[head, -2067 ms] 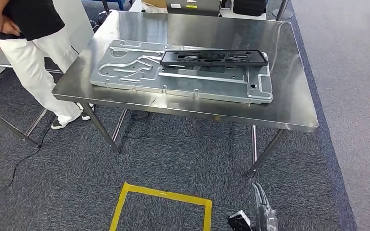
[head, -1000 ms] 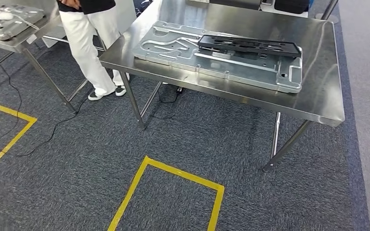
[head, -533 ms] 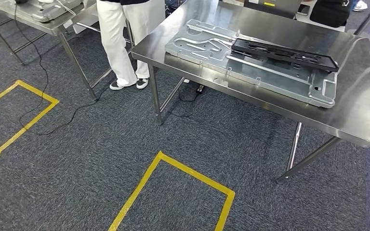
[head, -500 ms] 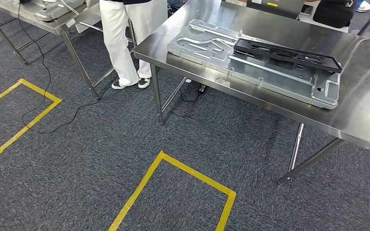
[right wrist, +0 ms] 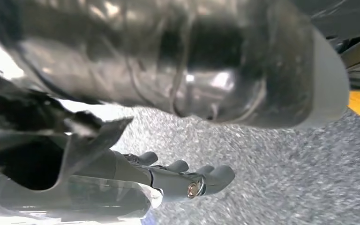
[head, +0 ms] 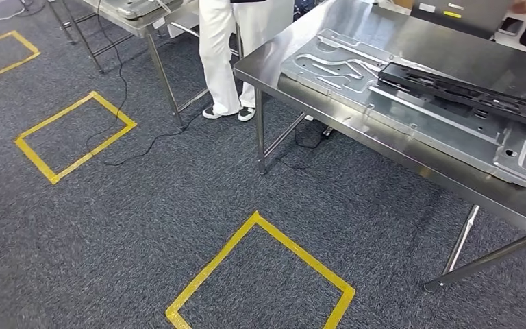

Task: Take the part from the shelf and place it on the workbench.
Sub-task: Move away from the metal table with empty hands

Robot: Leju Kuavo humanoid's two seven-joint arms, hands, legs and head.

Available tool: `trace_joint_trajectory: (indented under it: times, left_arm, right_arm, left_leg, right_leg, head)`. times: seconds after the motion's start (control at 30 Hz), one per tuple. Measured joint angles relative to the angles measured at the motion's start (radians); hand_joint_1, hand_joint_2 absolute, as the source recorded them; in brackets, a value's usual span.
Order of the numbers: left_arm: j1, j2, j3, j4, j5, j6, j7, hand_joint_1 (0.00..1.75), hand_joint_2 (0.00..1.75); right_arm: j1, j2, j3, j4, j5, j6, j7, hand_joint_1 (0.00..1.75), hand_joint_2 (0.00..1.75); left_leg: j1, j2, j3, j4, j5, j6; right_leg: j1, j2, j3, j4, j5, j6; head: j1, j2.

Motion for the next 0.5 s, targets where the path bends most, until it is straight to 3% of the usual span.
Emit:
trace_joint_trajectory:
  times: [0.07, 0.13, 0.2, 0.27, 0.33, 0.4, 0.43, 0.47, 0.5]
  left_arm:
    - [0.003, 0.0, 0.007, -0.003, -0.004, -0.001, 0.0, 0.0, 0.0]
    - [0.001, 0.0, 0.012, -0.008, -0.01, -0.004, 0.0, 0.0, 0.0]
    - [0.001, 0.0, 0.017, -0.012, -0.016, -0.007, 0.001, 0.0, 0.0]
    - [0.004, -0.001, 0.022, -0.015, -0.022, -0.008, 0.001, 0.0, 0.0]
    - [0.005, -0.003, 0.028, -0.015, -0.026, -0.009, 0.001, 0.0, 0.0]
    - [0.003, -0.005, 0.034, -0.016, -0.031, -0.009, 0.002, 0.0, 0.0]
    - [0.002, -0.005, 0.036, -0.017, -0.035, -0.009, 0.002, 0.0, 0.0]
    - [0.002, -0.006, 0.038, -0.017, -0.04, -0.008, 0.002, 0.0, 0.0]
    - [0.002, -0.006, 0.039, -0.017, -0.045, -0.007, 0.003, 0.0, 0.0]
  right_arm:
    - [0.0, 0.0, 0.003, -0.006, 0.002, 0.005, -0.003, 0.0, 0.0]
    - [0.0, 0.0, 0.005, -0.01, 0.004, 0.011, -0.006, 0.0, 0.0]
    - [-0.001, 0.0, 0.005, -0.013, 0.006, 0.013, -0.011, 0.0, 0.0]
    - [-0.002, 0.0, 0.006, -0.017, 0.008, 0.014, -0.014, 0.0, 0.0]
    - [-0.002, 0.0, 0.006, -0.02, 0.015, 0.016, -0.016, 0.0, 0.0]
    - [-0.002, 0.0, 0.003, -0.02, 0.025, 0.018, -0.017, 0.0, 0.0]
    - [-0.002, 0.0, 0.0, -0.019, 0.03, 0.018, -0.018, 0.0, 0.0]
    - [-0.002, 0.0, -0.004, -0.018, 0.034, 0.019, -0.019, 0.0, 0.0]
    - [-0.003, 0.0, -0.008, -0.017, 0.037, 0.019, -0.02, 0.0, 0.0]
  left_leg:
    - [0.0, 0.018, 0.07, -0.12, 0.062, 0.004]
    - [-0.006, 0.055, 0.141, -0.248, 0.102, 0.014]
    - [-0.013, 0.066, 0.157, -0.285, 0.105, 0.024]
    - [-0.011, 0.047, 0.157, -0.292, 0.113, 0.035]
    - [-0.007, 0.029, 0.16, -0.305, 0.125, 0.048]
    - [-0.006, 0.012, 0.156, -0.308, 0.133, 0.057]
    - [-0.007, 0.001, 0.153, -0.307, 0.135, 0.059]
    - [-0.008, -0.01, 0.151, -0.305, 0.135, 0.06]
    - [-0.009, -0.024, 0.15, -0.303, 0.135, 0.06]
  right_leg:
    - [0.001, -0.023, 0.003, 0.0, -0.002, 0.002]
    - [0.005, -0.042, 0.009, 0.001, -0.005, 0.01]
    - [0.007, -0.057, 0.014, 0.0, -0.007, 0.021]
    - [0.005, -0.063, 0.02, -0.002, -0.008, 0.034]
    - [0.003, -0.022, 0.008, 0.031, -0.038, 0.045]
    - [0.001, 0.03, -0.044, 0.143, -0.106, 0.048]
    - [0.001, 0.04, -0.077, 0.212, -0.136, 0.048]
    - [0.001, 0.043, -0.1, 0.26, -0.148, 0.048]
    - [0.001, 0.044, -0.108, 0.272, -0.138, 0.048]
  head:
    - [0.0, 0.0]
    - [0.0, 0.0]
    - [0.0, 0.0]
    - [0.0, 0.0]
    - [0.0, 0.0]
    - [0.0, 0.0]
    - [0.0, 0.0]
    - [0.0, 0.0]
    - [0.0, 0.0]
